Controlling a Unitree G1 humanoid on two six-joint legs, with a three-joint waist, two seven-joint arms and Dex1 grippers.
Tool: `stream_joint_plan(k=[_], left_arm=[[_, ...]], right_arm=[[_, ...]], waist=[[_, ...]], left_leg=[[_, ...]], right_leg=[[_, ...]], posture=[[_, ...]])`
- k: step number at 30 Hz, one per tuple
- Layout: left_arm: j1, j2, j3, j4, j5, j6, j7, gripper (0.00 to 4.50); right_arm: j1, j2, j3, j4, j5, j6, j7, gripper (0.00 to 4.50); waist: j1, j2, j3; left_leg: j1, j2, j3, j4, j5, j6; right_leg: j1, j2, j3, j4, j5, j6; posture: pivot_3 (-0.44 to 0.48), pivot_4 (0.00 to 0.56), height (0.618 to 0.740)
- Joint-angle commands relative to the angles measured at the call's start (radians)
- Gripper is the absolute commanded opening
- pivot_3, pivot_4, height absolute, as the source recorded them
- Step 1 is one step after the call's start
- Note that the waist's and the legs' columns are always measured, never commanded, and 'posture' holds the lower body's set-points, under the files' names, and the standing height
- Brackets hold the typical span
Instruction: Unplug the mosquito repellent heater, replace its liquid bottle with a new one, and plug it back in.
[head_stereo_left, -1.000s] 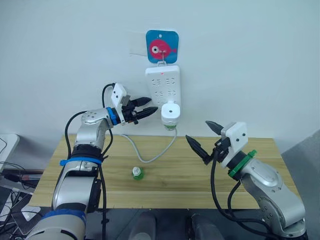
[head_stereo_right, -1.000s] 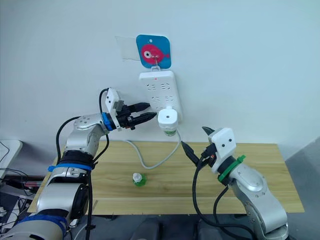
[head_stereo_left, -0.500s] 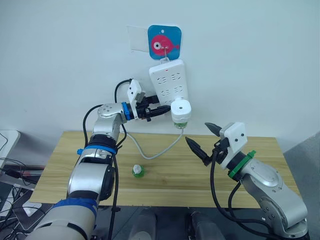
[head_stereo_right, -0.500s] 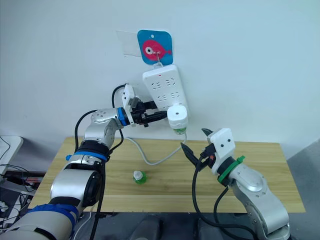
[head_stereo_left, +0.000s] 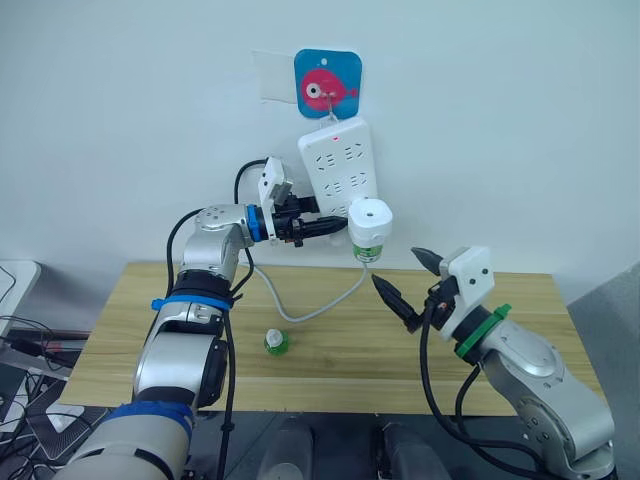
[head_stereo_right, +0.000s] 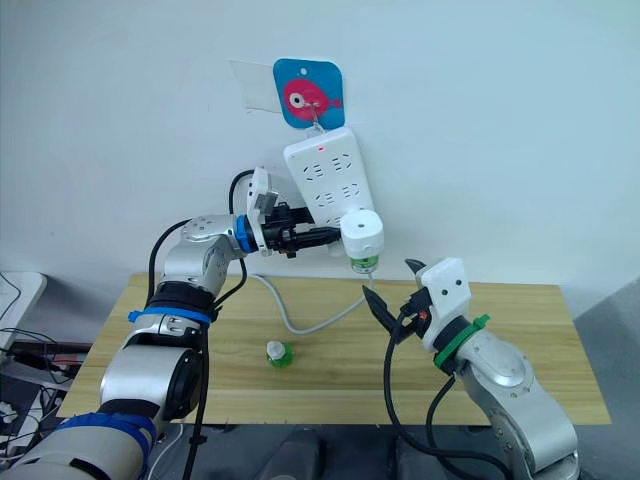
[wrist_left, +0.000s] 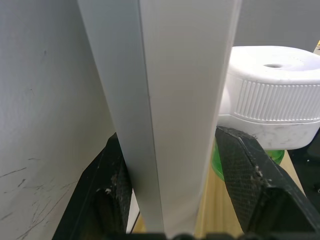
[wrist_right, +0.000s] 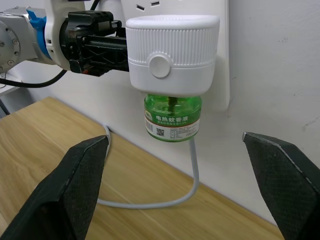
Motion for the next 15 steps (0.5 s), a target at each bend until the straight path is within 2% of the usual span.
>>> stream_joint_plan(k=[1, 5, 15], left_arm=[[-0.012, -0.001, 0.008, -0.042, -0.025, 0.006, -0.005, 2.26], [-0.002, 0.005, 0.006, -0.053, -0.029, 0.007, -0.018, 1.32], [0.004, -0.018, 0.009, -0.076, -0.036, 0.021, 0.031, 1.33]], right_arm=[[-0.012, 0.009, 0.006, -0.047, 0.016, 0.003, -0.012, 4.5], [-0.013, 0.016, 0.007, -0.053, 0.017, 0.014, -0.02, 4.5], [-0.127, 0.072, 0.001, -0.117, 0.046, 0.165, -0.119, 4.5]], waist=[[0.0, 0.0, 0.0], [0.0, 0.001, 0.0], [-0.006, 0.002, 0.001]], left_leg=[[0.0, 0.0, 0.0, 0.0, 0.0, 0.0], [0.0, 0.0, 0.0, 0.0, 0.0, 0.0], [0.0, 0.0, 0.0, 0.0, 0.0, 0.0]], right_leg=[[0.0, 0.0, 0.0, 0.0, 0.0, 0.0], [0.0, 0.0, 0.0, 0.0, 0.0, 0.0], [0.0, 0.0, 0.0, 0.0, 0.0, 0.0]], posture=[[0.252, 0.207, 0.74], [0.251, 0.204, 0.74], [0.232, 0.205, 0.74]])
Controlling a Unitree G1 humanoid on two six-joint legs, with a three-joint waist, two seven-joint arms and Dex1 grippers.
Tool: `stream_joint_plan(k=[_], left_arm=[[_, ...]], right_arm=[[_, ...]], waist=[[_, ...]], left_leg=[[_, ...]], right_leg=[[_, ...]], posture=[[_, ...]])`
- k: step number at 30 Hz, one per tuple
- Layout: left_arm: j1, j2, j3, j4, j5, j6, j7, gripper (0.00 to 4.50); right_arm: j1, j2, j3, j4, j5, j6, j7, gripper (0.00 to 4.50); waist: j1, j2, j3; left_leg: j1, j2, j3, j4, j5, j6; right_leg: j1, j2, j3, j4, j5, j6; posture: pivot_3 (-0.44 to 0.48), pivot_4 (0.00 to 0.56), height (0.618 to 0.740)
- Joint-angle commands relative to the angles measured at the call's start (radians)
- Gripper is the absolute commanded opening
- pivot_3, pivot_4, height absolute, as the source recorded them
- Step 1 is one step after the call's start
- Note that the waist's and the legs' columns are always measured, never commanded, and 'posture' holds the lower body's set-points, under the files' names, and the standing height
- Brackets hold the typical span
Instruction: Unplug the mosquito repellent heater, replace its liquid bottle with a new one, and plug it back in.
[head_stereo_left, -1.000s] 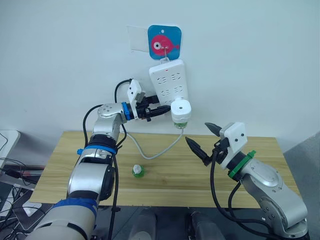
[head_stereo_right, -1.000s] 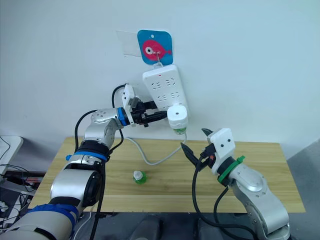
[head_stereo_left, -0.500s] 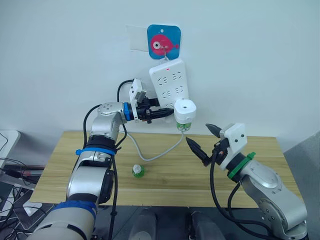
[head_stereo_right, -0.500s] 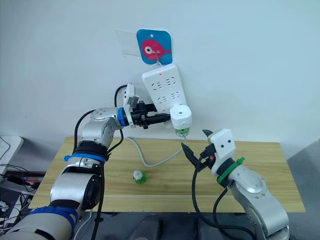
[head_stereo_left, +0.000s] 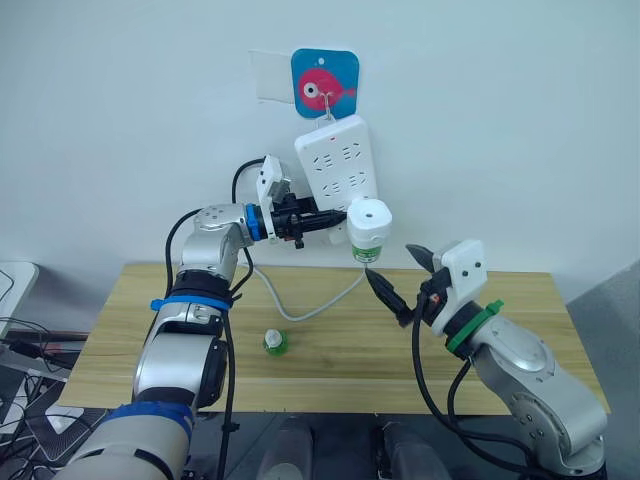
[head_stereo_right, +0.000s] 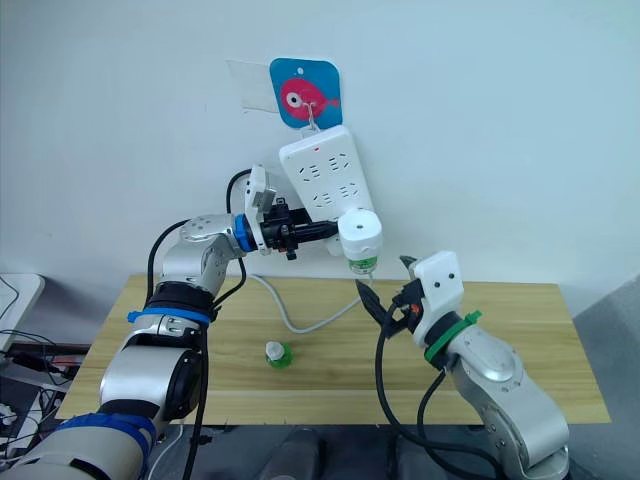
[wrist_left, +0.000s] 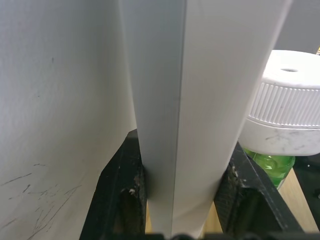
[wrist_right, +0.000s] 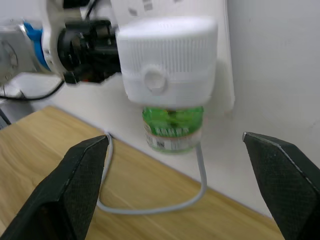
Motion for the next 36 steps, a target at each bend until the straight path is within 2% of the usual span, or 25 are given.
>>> stream_joint_plan(k=[1, 6, 13, 33, 36], left_arm=[[-0.001, -0.017, 0.0, -0.062, -0.018, 0.002, 0.015, 1.33], [-0.002, -0.026, 0.001, -0.052, -0.011, -0.002, 0.04, 1.33], [-0.008, -0.034, -0.006, -0.045, -0.006, -0.012, 0.042, 1.33], [-0.001, -0.026, -0.008, -0.045, -0.004, -0.032, 0.036, 1.33], [-0.003, -0.025, -0.008, -0.036, -0.001, -0.042, 0.034, 1.33]], right_arm=[[-0.062, 0.03, -0.006, -0.076, 0.009, 0.067, -0.063, 4.5], [-0.187, 0.107, 0.024, -0.091, -0.008, 0.195, -0.166, 4.5], [-0.236, 0.135, 0.043, -0.056, -0.035, 0.259, -0.216, 4.5], [-0.296, 0.166, 0.1, 0.07, -0.129, 0.156, -0.216, 4.5], [-0.294, 0.167, 0.103, 0.076, -0.134, 0.142, -0.212, 3.84]], waist=[[0.0, 0.0, 0.0], [-0.004, 0.002, 0.007], [-0.006, 0.003, 0.015], [-0.013, 0.005, 0.021], [-0.014, 0.005, 0.021]], left_leg=[[0.0, 0.0, 0.0, 0.0, 0.0, 0.0], [-0.001, 0.0, -0.001, 0.0, 0.0, 0.0], [-0.002, 0.0, -0.003, 0.0, 0.0, -0.001], [-0.005, 0.0, -0.007, 0.0, 0.001, -0.001], [-0.007, 0.0, -0.009, 0.0, 0.001, -0.002]], right_leg=[[0.0, 0.0, 0.0, 0.0, 0.0, 0.0], [-0.001, 0.0, -0.001, 0.0, 0.0, 0.0], [-0.001, -0.001, -0.004, 0.0, -0.001, -0.002], [-0.001, -0.002, -0.008, 0.0, -0.001, -0.002], [-0.003, -0.002, -0.01, 0.0, -0.001, -0.002]], posture=[[0.232, 0.205, 0.74], [0.213, 0.231, 0.74], [0.207, 0.24, 0.74], [0.219, 0.237, 0.74], [0.224, 0.228, 0.74]])
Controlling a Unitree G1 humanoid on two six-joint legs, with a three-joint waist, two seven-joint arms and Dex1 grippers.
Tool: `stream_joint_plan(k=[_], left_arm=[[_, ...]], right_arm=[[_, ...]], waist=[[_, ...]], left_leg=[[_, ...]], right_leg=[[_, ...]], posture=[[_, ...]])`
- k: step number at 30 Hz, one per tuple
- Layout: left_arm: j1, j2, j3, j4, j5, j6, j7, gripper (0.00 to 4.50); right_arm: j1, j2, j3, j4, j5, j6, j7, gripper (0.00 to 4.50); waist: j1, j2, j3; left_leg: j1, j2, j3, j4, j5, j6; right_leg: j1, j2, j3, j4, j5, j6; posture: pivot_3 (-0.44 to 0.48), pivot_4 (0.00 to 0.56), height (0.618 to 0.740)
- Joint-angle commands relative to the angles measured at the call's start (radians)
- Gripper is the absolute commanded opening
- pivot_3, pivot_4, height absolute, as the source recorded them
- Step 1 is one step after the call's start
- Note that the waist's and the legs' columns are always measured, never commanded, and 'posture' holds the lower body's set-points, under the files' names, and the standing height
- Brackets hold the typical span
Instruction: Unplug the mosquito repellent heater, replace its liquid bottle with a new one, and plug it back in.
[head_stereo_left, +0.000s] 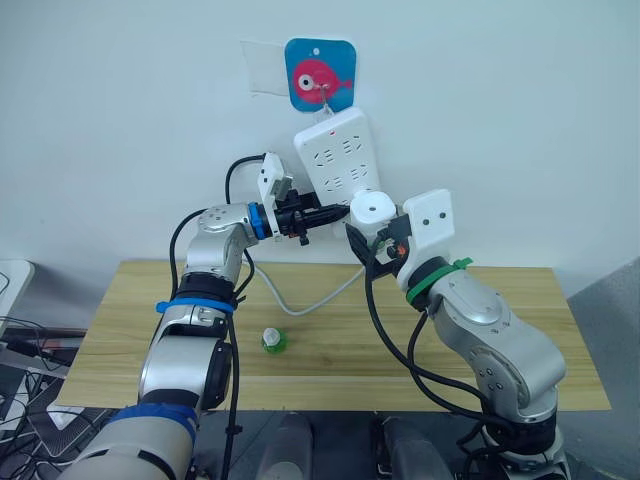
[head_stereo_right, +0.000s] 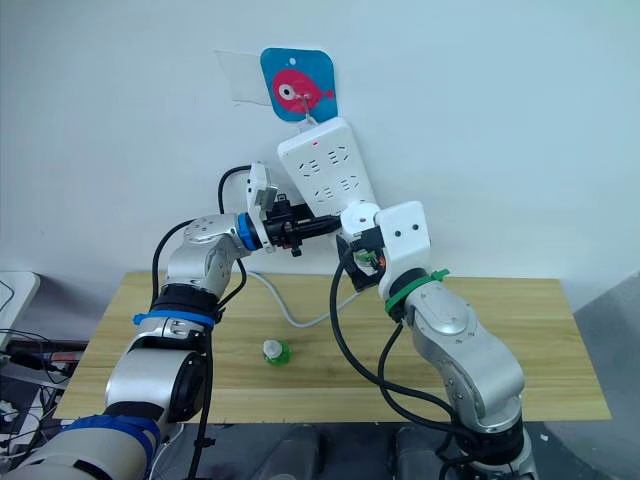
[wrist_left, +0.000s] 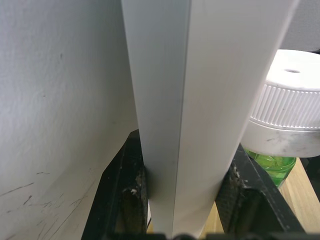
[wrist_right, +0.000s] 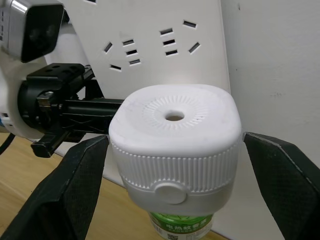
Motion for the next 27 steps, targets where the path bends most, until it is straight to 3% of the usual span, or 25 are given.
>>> stream_joint_plan(k=[1, 3, 4, 13, 27], left_arm=[[-0.012, -0.003, -0.014, -0.014, 0.004, -0.012, -0.005, 1.33], [-0.008, -0.002, -0.017, -0.014, 0.006, -0.021, -0.01, 1.33], [-0.007, -0.002, -0.017, -0.013, 0.006, -0.023, -0.011, 1.33], [-0.036, -0.005, 0.001, 0.058, 0.028, -0.025, 0.083, 1.33], [-0.021, -0.007, -0.013, 0.058, 0.037, -0.031, 0.096, 1.33]], right_arm=[[-0.018, 0.008, 0.003, -0.017, -0.012, -0.039, 0.01, 3.62], [-0.014, 0.005, 0.006, -0.017, -0.016, -0.045, 0.012, 3.01], [-0.012, 0.005, 0.007, -0.017, -0.019, -0.048, 0.011, 2.95], [0.02, -0.007, -0.003, -0.109, -0.021, 0.005, 0.02, 2.95], [0.028, 0.0, -0.137, -0.275, 0.021, 0.196, 0.022, 2.95]], waist=[[0.0, 0.0, 0.0], [-0.005, 0.001, 0.0], [-0.005, 0.001, 0.001], [-0.003, 0.001, 0.001], [-0.023, 0.001, 0.001]], left_leg=[[0.0, 0.0, -0.001, 0.0, 0.0, -0.001], [-0.001, 0.0, -0.003, 0.0, 0.0, -0.001], [-0.001, 0.0, -0.003, 0.0, 0.001, -0.001], [-0.006, 0.0, -0.015, 0.0, 0.004, -0.007], [-0.006, -0.011, -0.022, 0.0, 0.013, -0.017]], right_leg=[[0.0, 0.0, -0.001, 0.0, 0.0, 0.0], [0.0, 0.0, -0.003, 0.0, 0.0, 0.0], [0.0, 0.0, -0.003, 0.0, 0.0, 0.0], [0.0, -0.001, -0.016, 0.001, -0.002, -0.004], [0.0, -0.011, -0.019, 0.011, -0.006, 0.003]], posture=[[0.224, 0.228, 0.74], [0.224, 0.228, 0.74], [0.224, 0.228, 0.74], [0.219, 0.218, 0.74], [0.2, 0.22, 0.74]])
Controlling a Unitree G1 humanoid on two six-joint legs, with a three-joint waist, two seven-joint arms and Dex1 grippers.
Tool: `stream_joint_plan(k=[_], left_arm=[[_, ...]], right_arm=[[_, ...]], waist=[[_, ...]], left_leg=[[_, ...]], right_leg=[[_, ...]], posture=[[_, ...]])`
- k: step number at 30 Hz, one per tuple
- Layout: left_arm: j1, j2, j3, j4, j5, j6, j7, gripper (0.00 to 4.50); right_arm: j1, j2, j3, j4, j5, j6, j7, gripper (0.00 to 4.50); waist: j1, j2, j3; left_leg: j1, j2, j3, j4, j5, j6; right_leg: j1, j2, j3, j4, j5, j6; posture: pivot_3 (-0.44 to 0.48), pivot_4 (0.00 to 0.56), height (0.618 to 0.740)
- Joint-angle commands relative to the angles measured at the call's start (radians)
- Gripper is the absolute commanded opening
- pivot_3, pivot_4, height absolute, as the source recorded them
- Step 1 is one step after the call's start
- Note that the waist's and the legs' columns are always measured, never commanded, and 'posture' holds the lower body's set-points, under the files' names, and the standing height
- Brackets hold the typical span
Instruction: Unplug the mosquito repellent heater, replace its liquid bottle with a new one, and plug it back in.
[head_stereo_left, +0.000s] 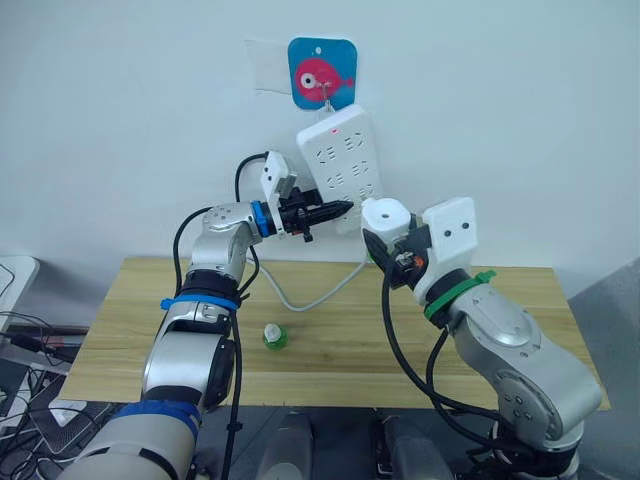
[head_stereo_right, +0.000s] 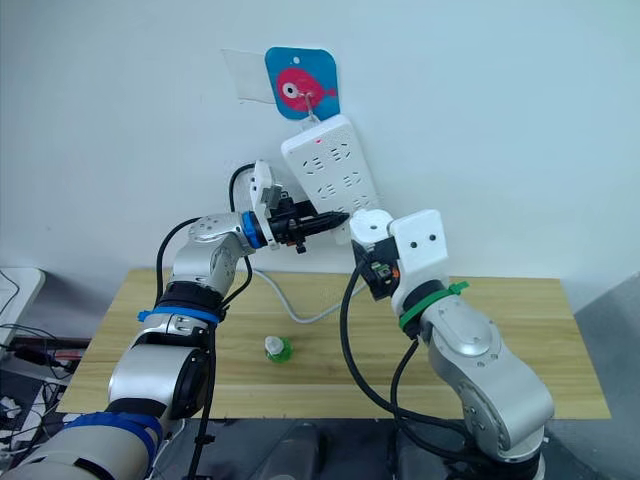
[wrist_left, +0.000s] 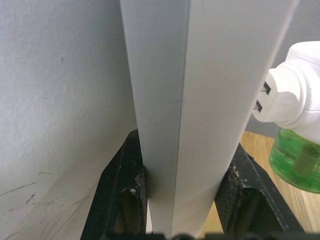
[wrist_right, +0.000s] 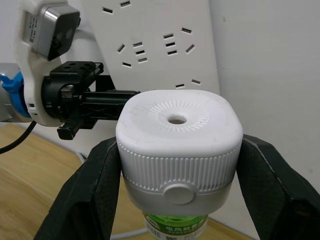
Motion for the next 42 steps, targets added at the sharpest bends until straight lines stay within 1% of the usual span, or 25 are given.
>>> stream_joint_plan(k=[1, 5, 7, 9, 10, 11, 12, 14, 15, 16, 18, 19, 22, 25, 26, 27, 28, 30, 32, 34, 38, 41, 42], left_arm=[[0.0, 0.006, -0.016, 0.008, 0.025, 0.005, 0.02, 1.33], [0.01, 0.023, -0.024, 0.0, 0.027, 0.001, -0.004, 1.33], [0.016, 0.036, -0.02, -0.008, 0.02, 0.01, -0.013, 2.05], [0.029, 0.052, -0.011, -0.021, 0.021, 0.013, -0.004, 2.58], [0.04, 0.058, -0.003, -0.029, 0.023, 0.017, 0.021, 2.86], [0.078, 0.069, 0.003, -0.07, 0.018, 0.029, 0.034, 3.14], [0.15, 0.086, 0.004, -0.155, 0.01, 0.053, 0.037, 3.41], [0.269, 0.117, 0.004, -0.31, -0.012, 0.105, 0.04, 4.04], [0.337, 0.131, 0.011, -0.396, -0.019, 0.11, 0.051, 4.35], [0.385, 0.142, 0.016, -0.462, -0.026, 0.122, 0.064, 4.46], [0.456, 0.157, 0.024, -0.568, -0.041, 0.152, 0.09, 4.46], [0.496, 0.163, 0.025, -0.629, -0.051, 0.163, 0.098, 4.46], [0.655, 0.18, 0.022, -0.865, -0.092, 0.15, 0.099, 4.46], [0.724, 0.191, 0.012, -0.976, -0.111, 0.127, 0.095, 4.46], [0.736, 0.182, -0.005, -1.012, -0.111, 0.094, 0.089, 4.46], [0.739, 0.169, -0.021, -1.04, -0.112, 0.072, 0.088, 4.46], [0.722, 0.139, -0.065, -1.056, -0.097, 0.036, 0.091, 4.46], [0.681, 0.087, -0.137, -1.053, -0.059, -0.012, 0.11, 4.46], [0.646, 0.039, -0.183, -1.021, -0.039, -0.046, 0.123, 4.46], [0.623, 0.005, -0.214, -0.987, -0.023, -0.081, 0.138, 4.46], [0.566, -0.065, -0.245, -0.914, 0.025, -0.155, 0.203, 4.46], [0.535, -0.099, -0.248, -0.869, 0.05, -0.205, 0.244, 4.46], [0.524, -0.106, -0.248, -0.852, 0.059, -0.221, 0.254, 4.46]], right_arm=[[-0.021, 0.01, -0.095, -0.096, 0.022, 0.028, 0.013, 2.95], [-0.012, -0.008, -0.291, -0.118, 0.107, 0.034, 0.057, 2.95], [0.003, -0.02, -0.388, -0.118, 0.157, 0.05, 0.097, 2.95], [-0.001, -0.012, -0.489, -0.107, 0.186, 0.074, 0.117, 2.95], [-0.011, 0.004, -0.539, -0.092, 0.204, 0.088, 0.118, 2.95], [-0.018, 0.018, -0.596, -0.073, 0.219, 0.097, 0.117, 2.95], [-0.025, 0.042, -0.655, -0.049, 0.249, 0.105, 0.12, 2.95], [-0.033, 0.08, -0.725, -0.026, 0.291, 0.119, 0.117, 2.95], [-0.041, 0.123, -0.768, -0.02, 0.318, 0.13, 0.101, 2.95], [-0.044, 0.147, -0.795, -0.019, 0.336, 0.138, 0.089, 2.95], [-0.051, 0.197, -0.845, -0.023, 0.366, 0.161, 0.062, 2.95], [-0.059, 0.235, -0.881, -0.023, 0.389, 0.176, 0.043, 2.95], [-0.068, 0.362, -0.988, -0.029, 0.485, 0.22, -0.022, 2.95], [-0.062, 0.405, -1.032, -0.022, 0.586, 0.231, -0.096, 2.95], [-0.052, 0.437, -1.042, -0.013, 0.647, 0.211, -0.147, 2.95], [-0.037, 0.47, -1.043, -0.001, 0.719, 0.181, -0.207, 2.95], [-0.01, 0.505, -1.023, 0.021, 0.821, 0.126, -0.285, 2.95], [0.04, 0.536, -0.952, 0.06, 1.003, 0.006, -0.442, 2.95], [0.083, 0.503, -0.843, 0.091, 1.168, -0.119, -0.583, 2.95], [0.117, 0.446, -0.736, 0.107, 1.294, -0.231, -0.687, 2.95], [0.178, 0.34, -0.559, 0.092, 1.434, -0.419, -0.802, 2.95], [0.231, 0.265, -0.46, 0.069, 1.473, -0.526, -0.828, 2.95], [0.249, 0.243, -0.433, 0.062, 1.48, -0.558, -0.831, 2.95]], waist=[[-0.004, 0.0, 0.0], [-0.009, 0.0, 0.002], [-0.013, 0.0, 0.003], [-0.025, 0.003, 0.006], [-0.03, 0.003, 0.008], [-0.034, 0.003, 0.009], [-0.043, 0.004, 0.011], [-0.064, 0.006, 0.012], [-0.074, 0.006, 0.013], [-0.081, 0.006, 0.013], [-0.082, 0.006, 0.017], [-0.082, 0.006, 0.023], [-0.082, 0.009, 0.029], [-0.082, 0.011, 0.034], [-0.081, 0.011, 0.037], [-0.081, 0.011, 0.04], [-0.081, 0.011, 0.043], [-0.079, 0.012, 0.047], [-0.085, 0.008, 0.051], [-0.096, 0.005, 0.053], [-0.109, 0.004, 0.053], [-0.113, 0.004, 0.054], [-0.113, 0.004, 0.054]], left_leg=[[0.0, -0.001, 0.0, 0.0, 0.001, 0.0], [0.0, -0.002, -0.001, 0.0, 0.002, -0.003], [0.0, -0.002, -0.001, 0.0, 0.002, -0.004], [0.0, -0.002, -0.001, -0.001, 0.002, -0.003], [0.0, -0.002, -0.001, -0.001, 0.002, -0.003], [0.0, -0.002, -0.001, -0.001, 0.002, -0.003], [0.0, -0.001, -0.002, -0.001, 0.002, -0.003], [0.0, -0.001, -0.002, -0.003, 0.002, -0.003], [0.0, -0.001, -0.001, -0.005, 0.002, -0.004], [0.0, -0.001, 0.0, -0.009, 0.002, -0.004], [-0.001, -0.001, 0.0, -0.014, 0.003, -0.005], [-0.004, -0.001, -0.002, -0.014, 0.004, -0.006], [-0.007, 0.0, -0.006, -0.016, 0.007, -0.011], [-0.007, 0.0, -0.005, -0.017, 0.007, -0.012], [-0.007, -0.002, -0.004, -0.017, 0.008, -0.013], [-0.007, -0.003, -0.003, -0.017, 0.009, -0.015], [-0.007, -0.004, -0.002, -0.017, 0.01, -0.017], [-0.007, -0.005, 0.0, -0.016, 0.011, -0.018], [-0.007, -0.009, 0.002, -0.015, 0.011, -0.018], [-0.006, -0.008, 0.004, -0.015, 0.011, -0.017], [-0.006, -0.007, 0.004, -0.016, 0.011, -0.017], [-0.013, -0.006, 0.003, -0.015, 0.011, -0.017], [-0.013, -0.006, 0.003, -0.015, 0.011, -0.017]], right_leg=[[0.0, -0.001, 0.0, 0.001, 0.0, 0.0], [0.0, -0.002, -0.001, 0.001, 0.0, 0.001], [0.0, -0.002, -0.001, 0.001, 0.0, 0.001], [0.0, -0.002, -0.001, 0.001, 0.0, 0.001], [-0.001, -0.002, -0.001, 0.002, 0.0, 0.001], [-0.001, -0.002, -0.001, 0.002, 0.0, 0.0], [-0.001, -0.002, -0.002, 0.003, 0.0, 0.0], [-0.001, -0.003, 0.0, 0.003, 0.001, -0.003], [-0.002, -0.003, 0.0, 0.003, 0.0, -0.003], [-0.003, -0.004, 0.001, 0.003, 0.0, -0.003], [-0.008, -0.01, 0.002, 0.004, -0.002, -0.004], [-0.012, -0.011, 0.002, 0.006, -0.003, -0.005], [-0.015, -0.012, -0.001, 0.006, -0.003, -0.005], [-0.014, -0.018, 0.0, 0.005, -0.004, -0.004], [-0.014, -0.019, 0.001, 0.005, -0.004, -0.003], [-0.013, -0.02, 0.001, 0.005, -0.003, -0.003], [-0.013, -0.021, 0.001, 0.004, -0.003, -0.001], [-0.012, -0.022, 0.001, 0.003, -0.002, 0.001], [-0.011, -0.021, 0.003, 0.003, -0.003, 0.007], [-0.011, -0.021, 0.005, 0.003, -0.002, 0.008], [-0.012, -0.02, 0.006, 0.003, -0.001, 0.007], [-0.016, -0.02, 0.005, 0.003, -0.002, 0.007], [-0.016, -0.02, 0.004, 0.003, -0.002, 0.007]], posture=[[0.199, 0.223, 0.74], [0.188, 0.234, 0.74], [0.183, 0.233, 0.74], [0.176, 0.234, 0.74], [0.174, 0.238, 0.74], [0.17, 0.244, 0.74], [0.166, 0.245, 0.74], [0.158, 0.253, 0.74], [0.158, 0.256, 0.74], [0.16, 0.256, 0.74], [0.161, 0.262, 0.74], [0.161, 0.262, 0.74], [0.155, 0.273, 0.74], [0.151, 0.279, 0.74], [0.151, 0.279, 0.74], [0.149, 0.284, 0.74], [0.149, 0.284, 0.74], [0.147, 0.286, 0.74], [0.141, 0.28, 0.74], [0.134, 0.28, 0.74], [0.119, 0.271, 0.74], [0.114, 0.264, 0.74], [0.114, 0.264, 0.74]])
